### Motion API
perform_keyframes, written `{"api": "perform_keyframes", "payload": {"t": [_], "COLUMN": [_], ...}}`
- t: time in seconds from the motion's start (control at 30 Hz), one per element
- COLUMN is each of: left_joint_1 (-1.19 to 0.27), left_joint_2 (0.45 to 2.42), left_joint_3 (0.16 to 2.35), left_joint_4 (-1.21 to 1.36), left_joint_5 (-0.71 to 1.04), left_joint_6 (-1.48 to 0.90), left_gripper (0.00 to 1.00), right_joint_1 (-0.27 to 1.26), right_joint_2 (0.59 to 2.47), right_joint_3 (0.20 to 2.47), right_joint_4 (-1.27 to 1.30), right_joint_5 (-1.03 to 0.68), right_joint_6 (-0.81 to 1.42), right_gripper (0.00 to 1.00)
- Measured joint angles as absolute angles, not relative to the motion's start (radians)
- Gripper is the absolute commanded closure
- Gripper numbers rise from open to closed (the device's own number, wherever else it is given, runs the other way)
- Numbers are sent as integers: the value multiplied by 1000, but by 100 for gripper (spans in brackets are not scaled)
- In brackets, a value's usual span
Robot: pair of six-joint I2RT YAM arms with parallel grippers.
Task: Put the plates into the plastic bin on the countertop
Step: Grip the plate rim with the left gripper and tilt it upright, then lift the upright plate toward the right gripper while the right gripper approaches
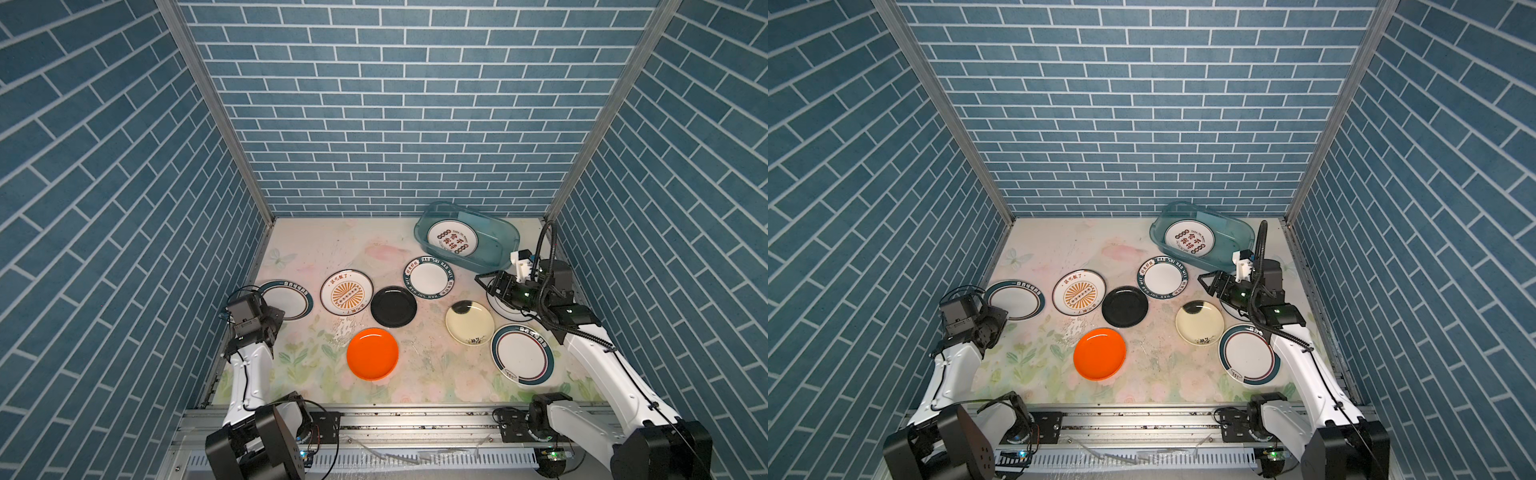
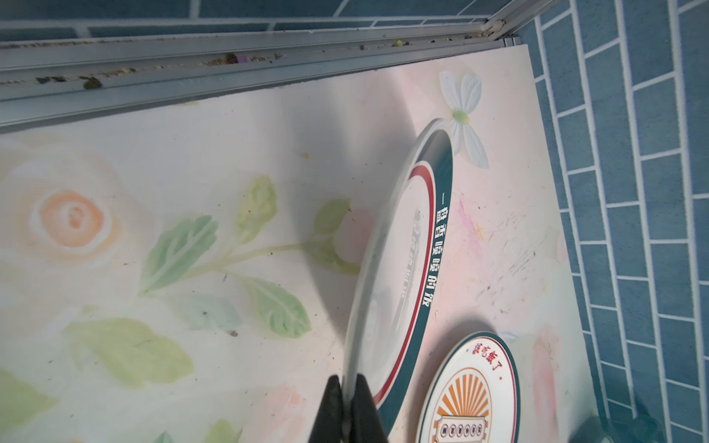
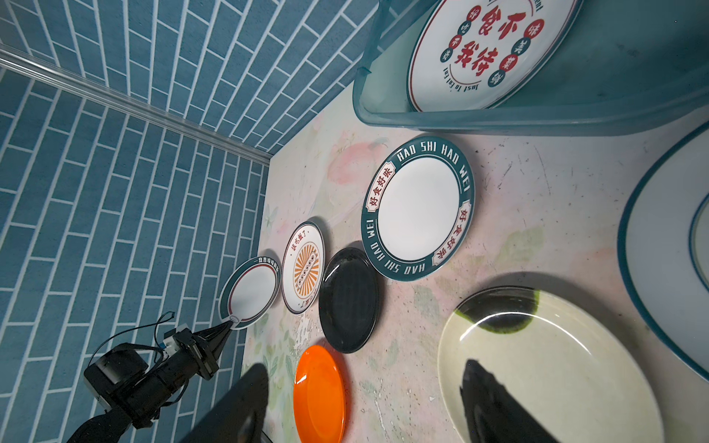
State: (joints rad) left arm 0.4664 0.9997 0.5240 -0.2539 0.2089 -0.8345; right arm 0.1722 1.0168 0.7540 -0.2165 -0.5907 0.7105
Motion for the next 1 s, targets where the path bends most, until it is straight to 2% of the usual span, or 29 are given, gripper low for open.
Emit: {"api": "perform_keyframes", "payload": {"t": [0.4, 0.73, 1.0], "left_joint_1": [426, 211, 17], "left_joint_2": [1105, 1125, 1125], "left_joint_3": [617, 770, 874], "left_joint_4": [-236, -247, -249], "left_joint_5": [355, 375, 381], "left_joint_6": [-840, -814, -812], "left_gripper": [100, 100, 100], "right_joint_1": [172, 248, 392], "right_joint_2": [993, 998, 1167], "right_joint_3": [712, 693, 757], "right_joint_4": [-222, -171, -79], "right_joint_5": [-590, -573, -544], "right_joint_6": [755, 819, 868], "right_gripper": [22, 24, 28]}}
